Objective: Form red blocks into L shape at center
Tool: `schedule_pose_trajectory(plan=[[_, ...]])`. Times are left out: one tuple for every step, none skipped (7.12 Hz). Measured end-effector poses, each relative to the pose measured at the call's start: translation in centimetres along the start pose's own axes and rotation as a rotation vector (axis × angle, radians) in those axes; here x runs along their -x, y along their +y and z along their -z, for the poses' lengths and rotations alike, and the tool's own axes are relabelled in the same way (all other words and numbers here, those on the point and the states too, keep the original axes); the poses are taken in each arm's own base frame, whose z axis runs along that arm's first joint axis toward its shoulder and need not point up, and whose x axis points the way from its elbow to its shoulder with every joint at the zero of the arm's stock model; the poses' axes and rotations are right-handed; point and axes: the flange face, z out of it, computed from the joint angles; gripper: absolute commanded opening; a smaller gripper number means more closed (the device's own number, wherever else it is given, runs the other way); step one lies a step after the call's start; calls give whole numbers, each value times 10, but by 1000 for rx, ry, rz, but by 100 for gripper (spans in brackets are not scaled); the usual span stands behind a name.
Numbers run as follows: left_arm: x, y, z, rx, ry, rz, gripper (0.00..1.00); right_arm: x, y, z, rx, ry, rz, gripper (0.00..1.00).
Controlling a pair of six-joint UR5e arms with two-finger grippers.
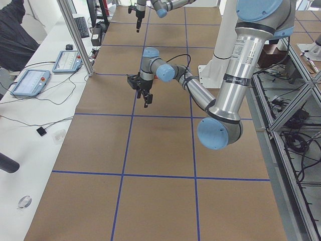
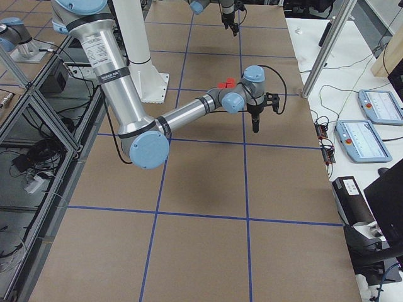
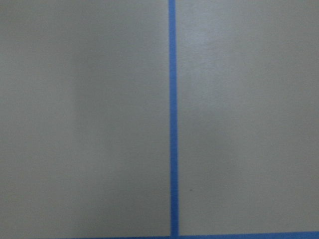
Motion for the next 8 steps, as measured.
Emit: schedule_pose_trajectory(plan=[[42, -24, -1, 27, 16, -124, 100, -48, -3, 11, 13, -1, 31, 99], [88, -52, 0, 59, 24, -261, 100, -96, -2, 21, 25, -3, 57, 99], [136, -79, -4, 72, 10, -414, 100, -142, 6, 32, 36, -9, 74, 99], [185, -111, -11, 88, -3, -553, 100, -182, 14, 44, 45, -29, 76, 99], [236, -140, -21, 129, 24, -647, 100, -216, 22, 57, 50, -59, 50, 99], [281, -162, -34, 162, 92, -697, 100, -247, 32, 69, 47, -80, 25, 99], [314, -176, -43, 152, 142, -719, 100, -278, 48, 74, 48, -81, 36, 99], [334, -184, -52, 135, 161, -726, 100, -304, 67, 71, 57, -66, 66, 99]])
